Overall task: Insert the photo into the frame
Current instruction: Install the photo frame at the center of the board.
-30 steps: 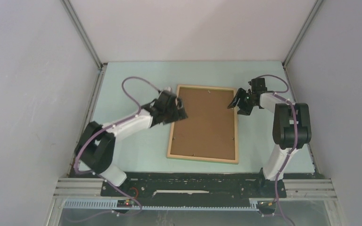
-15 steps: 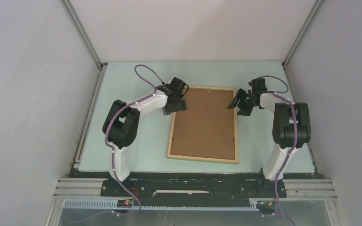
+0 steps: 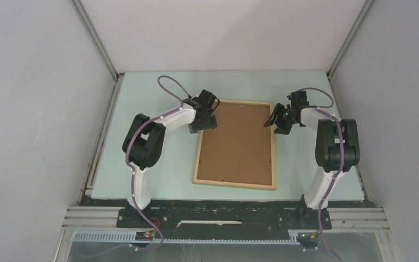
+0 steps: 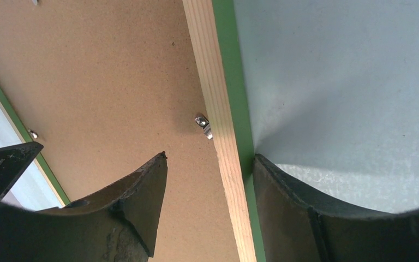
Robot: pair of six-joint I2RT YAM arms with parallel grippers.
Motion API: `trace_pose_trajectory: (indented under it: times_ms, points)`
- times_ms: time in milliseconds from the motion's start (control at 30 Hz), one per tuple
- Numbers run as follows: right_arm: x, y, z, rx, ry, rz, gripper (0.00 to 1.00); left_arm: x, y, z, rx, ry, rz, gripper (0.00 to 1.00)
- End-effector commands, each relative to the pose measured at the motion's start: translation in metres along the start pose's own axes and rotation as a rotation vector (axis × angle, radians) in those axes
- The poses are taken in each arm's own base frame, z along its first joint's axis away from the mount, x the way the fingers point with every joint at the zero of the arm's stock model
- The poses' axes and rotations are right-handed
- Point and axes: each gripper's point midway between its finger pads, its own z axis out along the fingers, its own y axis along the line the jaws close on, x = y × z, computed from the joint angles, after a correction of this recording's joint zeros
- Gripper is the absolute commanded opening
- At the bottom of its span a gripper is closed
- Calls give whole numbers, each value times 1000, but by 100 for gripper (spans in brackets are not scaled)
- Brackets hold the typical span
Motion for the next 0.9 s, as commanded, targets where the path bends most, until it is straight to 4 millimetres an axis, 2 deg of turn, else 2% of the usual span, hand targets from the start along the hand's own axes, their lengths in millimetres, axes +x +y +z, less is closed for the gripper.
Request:
trace_pose_trajectory:
  times_ms: [0,233,433,533,767,867]
  points:
    - [5,10,1,-21,27,-21,66,-26,-6,-3,18,-57,-62,77]
    - [2,9,-3,-21,15,-22,65,-32,-7,1,67,-44,-119,79]
    - [2,10,-2,-35,22,-12,65,-19,-13,10,93,-6,-121,77]
    - [3,9,-3,-26,20,-13,64,-17,-6,14,47,-3,-126,77]
    - [1,8,-2,-16,15,-13,62,-14,15,14,-37,-13,-164,65]
    - [1,9,-1,-21,19,-16,61,-13,14,14,-20,-2,-161,48]
